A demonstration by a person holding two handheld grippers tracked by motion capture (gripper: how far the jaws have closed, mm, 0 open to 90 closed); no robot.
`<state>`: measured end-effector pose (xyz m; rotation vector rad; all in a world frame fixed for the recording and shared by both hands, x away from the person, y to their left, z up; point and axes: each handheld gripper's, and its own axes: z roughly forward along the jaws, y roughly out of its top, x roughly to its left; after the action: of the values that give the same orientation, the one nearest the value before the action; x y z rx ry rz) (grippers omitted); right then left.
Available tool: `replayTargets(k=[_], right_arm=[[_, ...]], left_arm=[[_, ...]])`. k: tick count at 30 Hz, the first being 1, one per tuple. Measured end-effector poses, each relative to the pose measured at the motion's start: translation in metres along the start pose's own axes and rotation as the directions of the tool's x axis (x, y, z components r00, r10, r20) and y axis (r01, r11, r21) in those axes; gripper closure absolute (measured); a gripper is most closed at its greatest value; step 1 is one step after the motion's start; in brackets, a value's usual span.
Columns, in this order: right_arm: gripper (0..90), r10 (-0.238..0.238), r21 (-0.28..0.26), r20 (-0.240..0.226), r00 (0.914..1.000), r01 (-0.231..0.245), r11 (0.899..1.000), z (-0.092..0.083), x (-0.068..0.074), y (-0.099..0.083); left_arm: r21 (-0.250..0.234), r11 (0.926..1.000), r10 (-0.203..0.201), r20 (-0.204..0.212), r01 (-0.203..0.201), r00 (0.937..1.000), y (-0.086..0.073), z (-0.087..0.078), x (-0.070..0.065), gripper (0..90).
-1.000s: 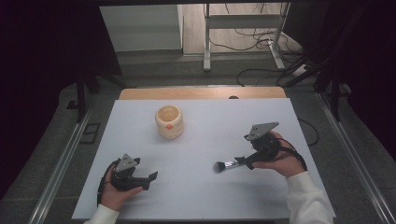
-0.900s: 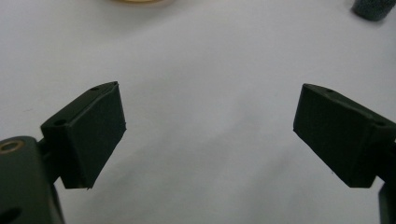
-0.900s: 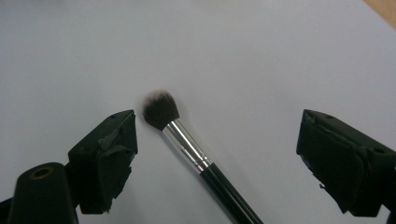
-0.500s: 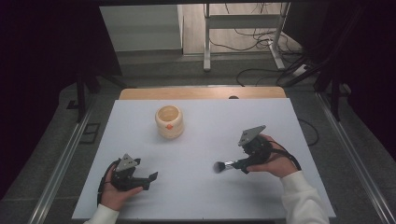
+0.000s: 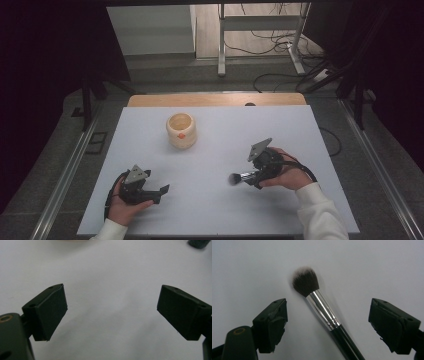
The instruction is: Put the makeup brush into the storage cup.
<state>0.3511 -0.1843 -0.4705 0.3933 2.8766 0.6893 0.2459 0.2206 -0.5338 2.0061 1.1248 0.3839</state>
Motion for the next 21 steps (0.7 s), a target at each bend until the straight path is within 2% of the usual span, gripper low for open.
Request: replayTargets(k=[13, 21], right_arm=[[18.9, -0.016, 0.062, -0.029, 0.9995, 0.017, 0.998, 0.022, -0.003, 0.002], [25.4, -0.031, 0.084, -0.045, 0.9985, 0.035, 0.996, 0.029, -0.004, 0.003]], left_arm=[[0.004, 1.0, -0.002, -0.002, 0.002, 1.0, 0.0, 0.0, 0.0, 10.1], [0.002, 1.0, -0.004, 0.0, 0.004, 1.0, 0.0, 0.0, 0.001, 10.1]])
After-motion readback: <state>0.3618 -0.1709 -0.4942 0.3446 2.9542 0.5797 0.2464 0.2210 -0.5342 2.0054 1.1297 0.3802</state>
